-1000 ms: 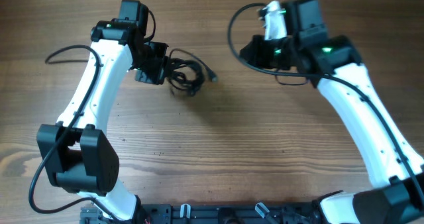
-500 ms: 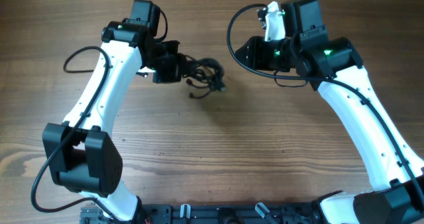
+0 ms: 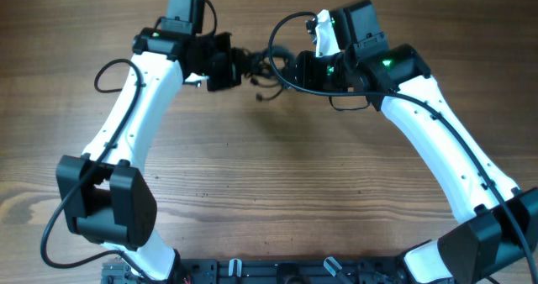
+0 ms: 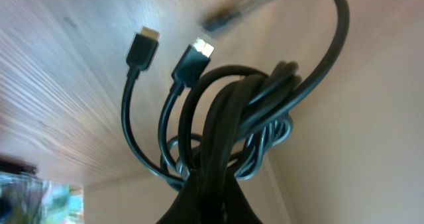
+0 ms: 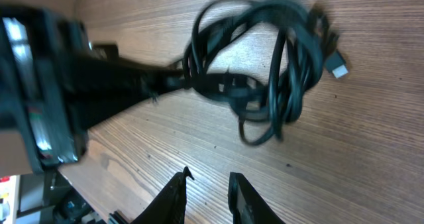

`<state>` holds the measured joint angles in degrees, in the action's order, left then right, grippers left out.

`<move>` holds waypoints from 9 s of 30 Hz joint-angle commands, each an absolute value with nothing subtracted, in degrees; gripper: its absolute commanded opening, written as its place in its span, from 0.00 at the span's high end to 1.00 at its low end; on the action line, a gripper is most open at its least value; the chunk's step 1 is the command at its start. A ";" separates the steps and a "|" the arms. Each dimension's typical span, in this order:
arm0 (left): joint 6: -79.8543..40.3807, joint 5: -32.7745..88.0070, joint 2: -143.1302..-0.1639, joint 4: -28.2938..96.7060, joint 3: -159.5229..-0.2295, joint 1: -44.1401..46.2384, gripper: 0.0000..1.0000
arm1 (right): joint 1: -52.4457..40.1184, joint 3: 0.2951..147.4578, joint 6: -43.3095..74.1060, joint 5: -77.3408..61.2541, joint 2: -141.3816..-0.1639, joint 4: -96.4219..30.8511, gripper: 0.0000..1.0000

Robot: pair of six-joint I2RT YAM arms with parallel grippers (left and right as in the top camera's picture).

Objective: Untangle cables

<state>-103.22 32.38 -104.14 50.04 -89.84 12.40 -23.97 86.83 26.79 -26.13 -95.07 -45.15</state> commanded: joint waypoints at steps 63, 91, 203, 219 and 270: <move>-26.98 -12.69 -108.62 52.88 -85.17 22.61 0.00 | -24.14 87.64 30.20 -8.80 -95.70 -51.07 0.67; -3.14 11.03 -104.47 65.52 -86.89 22.61 0.14 | -24.14 87.64 28.45 -9.82 -95.70 -49.54 0.59; -25.71 16.47 -101.56 47.72 -76.86 9.82 0.96 | -8.19 87.64 30.63 -15.05 -97.89 -50.50 0.96; -28.10 15.27 -101.58 45.41 -76.86 8.49 0.96 | -12.60 87.61 22.61 -10.59 -98.04 -55.96 0.91; -60.01 35.46 -101.58 39.66 -76.84 8.91 0.82 | -28.23 86.56 32.97 -17.58 -103.94 -37.36 0.96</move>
